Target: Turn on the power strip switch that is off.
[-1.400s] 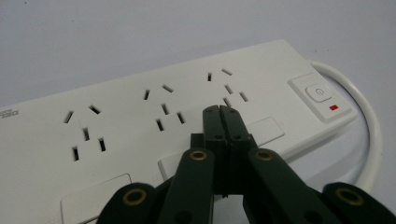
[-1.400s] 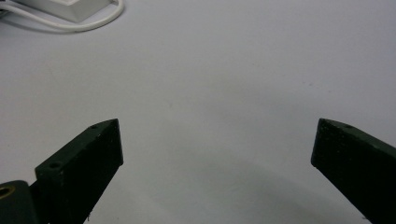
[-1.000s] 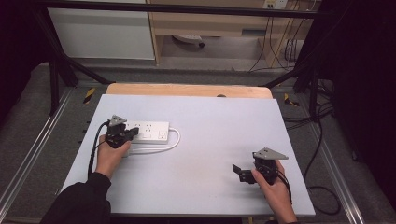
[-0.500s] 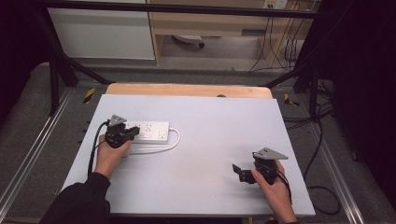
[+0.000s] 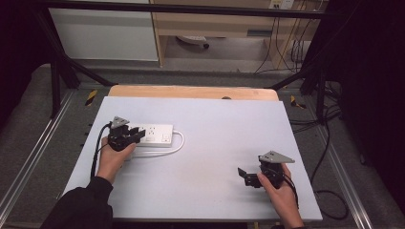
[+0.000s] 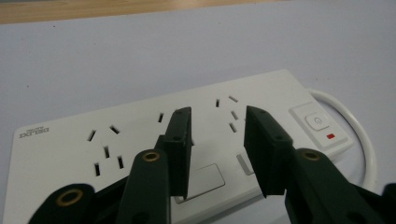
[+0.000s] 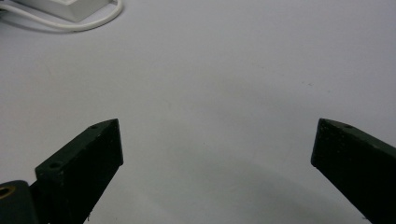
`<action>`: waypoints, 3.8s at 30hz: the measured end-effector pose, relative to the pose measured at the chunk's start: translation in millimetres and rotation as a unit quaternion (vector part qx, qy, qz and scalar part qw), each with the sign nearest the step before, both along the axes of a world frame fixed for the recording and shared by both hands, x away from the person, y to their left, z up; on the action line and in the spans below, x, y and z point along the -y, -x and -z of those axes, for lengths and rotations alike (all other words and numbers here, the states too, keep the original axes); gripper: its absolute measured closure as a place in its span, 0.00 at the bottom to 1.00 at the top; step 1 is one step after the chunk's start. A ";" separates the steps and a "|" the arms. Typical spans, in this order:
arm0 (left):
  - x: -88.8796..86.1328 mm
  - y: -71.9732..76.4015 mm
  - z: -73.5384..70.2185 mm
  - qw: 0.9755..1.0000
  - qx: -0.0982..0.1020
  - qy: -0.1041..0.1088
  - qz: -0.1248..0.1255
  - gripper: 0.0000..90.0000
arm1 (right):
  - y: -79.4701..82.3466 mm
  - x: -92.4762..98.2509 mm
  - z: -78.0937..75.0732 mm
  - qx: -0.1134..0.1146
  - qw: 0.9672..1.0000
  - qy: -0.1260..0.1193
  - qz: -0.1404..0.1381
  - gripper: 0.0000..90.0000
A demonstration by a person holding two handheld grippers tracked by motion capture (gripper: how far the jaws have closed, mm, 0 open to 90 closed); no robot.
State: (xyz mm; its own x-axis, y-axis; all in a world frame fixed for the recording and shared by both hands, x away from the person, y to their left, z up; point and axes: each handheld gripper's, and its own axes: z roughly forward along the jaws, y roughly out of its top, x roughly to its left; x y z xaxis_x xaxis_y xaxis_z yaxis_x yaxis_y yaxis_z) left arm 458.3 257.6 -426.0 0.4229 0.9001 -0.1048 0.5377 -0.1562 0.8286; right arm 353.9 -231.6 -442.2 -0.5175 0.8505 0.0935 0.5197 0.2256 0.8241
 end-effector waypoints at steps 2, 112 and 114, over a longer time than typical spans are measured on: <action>0.2 0.0 -0.2 1.000 0.002 0.001 0.000 0.67 | 0.0 0.1 0.0 0.000 1.000 0.000 0.000 0.03; -67.9 129.6 -13.4 1.000 0.016 0.008 0.016 0.08 | -1.0 0.1 0.2 0.000 1.000 -0.002 0.002 0.03; -67.3 134.1 -7.8 1.000 0.007 -0.004 0.016 0.08 | -1.0 0.4 0.2 0.000 1.000 -0.002 0.002 0.03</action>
